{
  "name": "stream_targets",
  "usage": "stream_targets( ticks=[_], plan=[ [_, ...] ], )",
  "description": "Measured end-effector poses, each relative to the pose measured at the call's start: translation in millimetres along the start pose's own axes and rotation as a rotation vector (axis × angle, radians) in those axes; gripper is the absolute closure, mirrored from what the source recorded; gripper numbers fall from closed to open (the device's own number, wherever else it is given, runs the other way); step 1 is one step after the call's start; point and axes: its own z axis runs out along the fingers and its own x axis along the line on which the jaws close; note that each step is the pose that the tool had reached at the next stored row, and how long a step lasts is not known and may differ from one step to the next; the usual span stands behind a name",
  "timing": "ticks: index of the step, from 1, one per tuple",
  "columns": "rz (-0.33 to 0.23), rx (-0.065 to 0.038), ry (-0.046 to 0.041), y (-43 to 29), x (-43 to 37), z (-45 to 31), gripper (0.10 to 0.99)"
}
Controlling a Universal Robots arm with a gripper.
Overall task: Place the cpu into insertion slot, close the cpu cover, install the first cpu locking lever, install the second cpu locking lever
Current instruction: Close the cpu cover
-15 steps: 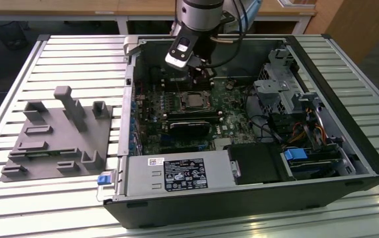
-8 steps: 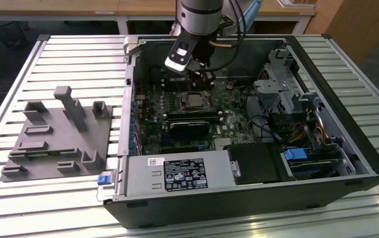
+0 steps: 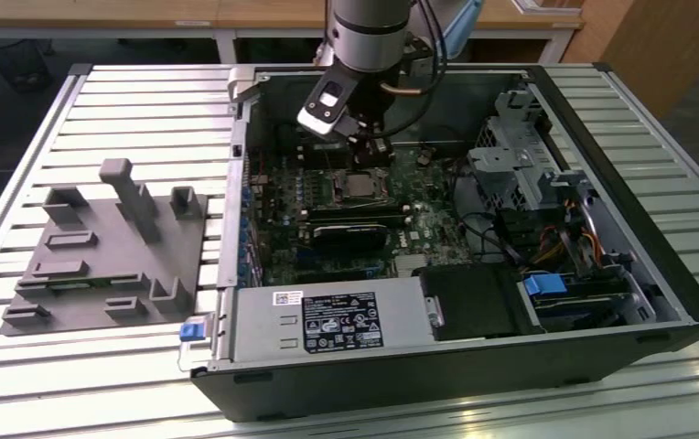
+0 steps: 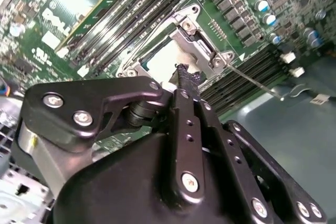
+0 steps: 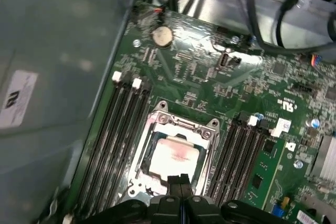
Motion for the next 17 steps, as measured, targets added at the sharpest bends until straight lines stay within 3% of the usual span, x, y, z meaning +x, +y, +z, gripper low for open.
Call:
stream_targets(
  ticks=[7,12,17],
  plan=[
    [0.116,-0.004,-0.0033,-1.2,0.1,7.6,0.980],
    [0.118,-0.004,-0.0035,-6.9,1.7,14.3,0.980],
    [0.118,-0.004,-0.0035,-7.8,3.7,21.9,0.980]
  ],
)
